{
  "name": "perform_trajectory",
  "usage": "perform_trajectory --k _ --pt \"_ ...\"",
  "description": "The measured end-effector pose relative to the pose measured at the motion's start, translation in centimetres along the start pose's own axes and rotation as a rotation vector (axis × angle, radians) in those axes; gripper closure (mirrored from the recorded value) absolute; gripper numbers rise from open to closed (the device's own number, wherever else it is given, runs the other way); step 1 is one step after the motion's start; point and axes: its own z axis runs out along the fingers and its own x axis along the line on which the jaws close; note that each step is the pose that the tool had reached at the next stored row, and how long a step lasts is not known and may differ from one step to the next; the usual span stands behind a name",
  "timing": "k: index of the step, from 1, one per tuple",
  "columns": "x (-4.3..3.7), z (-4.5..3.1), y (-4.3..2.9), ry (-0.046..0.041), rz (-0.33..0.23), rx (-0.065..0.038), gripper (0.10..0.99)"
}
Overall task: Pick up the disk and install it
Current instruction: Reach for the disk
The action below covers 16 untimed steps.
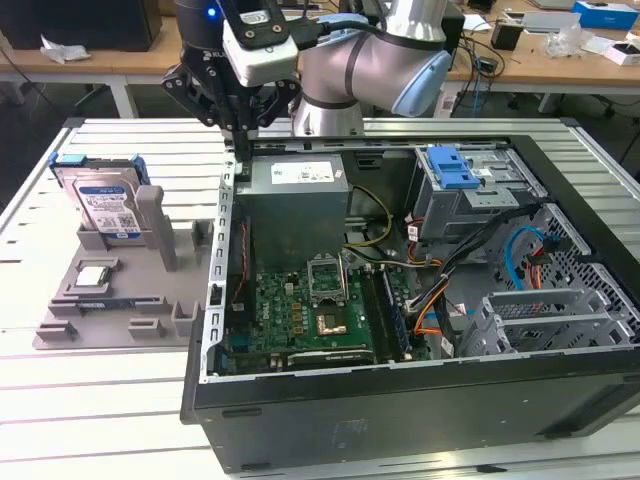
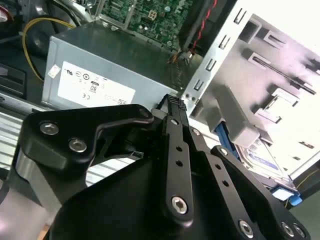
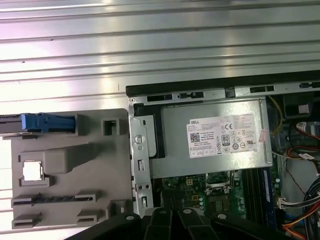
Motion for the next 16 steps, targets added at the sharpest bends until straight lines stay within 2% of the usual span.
perform_trajectory --k 1,3,11,13,14,16 --pt "0.14 0.00 -0.01 0.0000 0.000 0.000 0.980" --pt "1.38 -0.04 -0.11 0.0000 0.000 0.000 0.980" --pt "3.11 -0.08 -0.23 0.0000 0.000 0.000 0.980" --pt "3.95 -0.10 -0.30 0.0000 0.000 0.000 0.980" --pt "4.74 -0.12 -0.35 0.0000 0.000 0.000 0.980" --pt "5.44 -0.14 -0.41 0.0000 0.000 0.000 0.980"
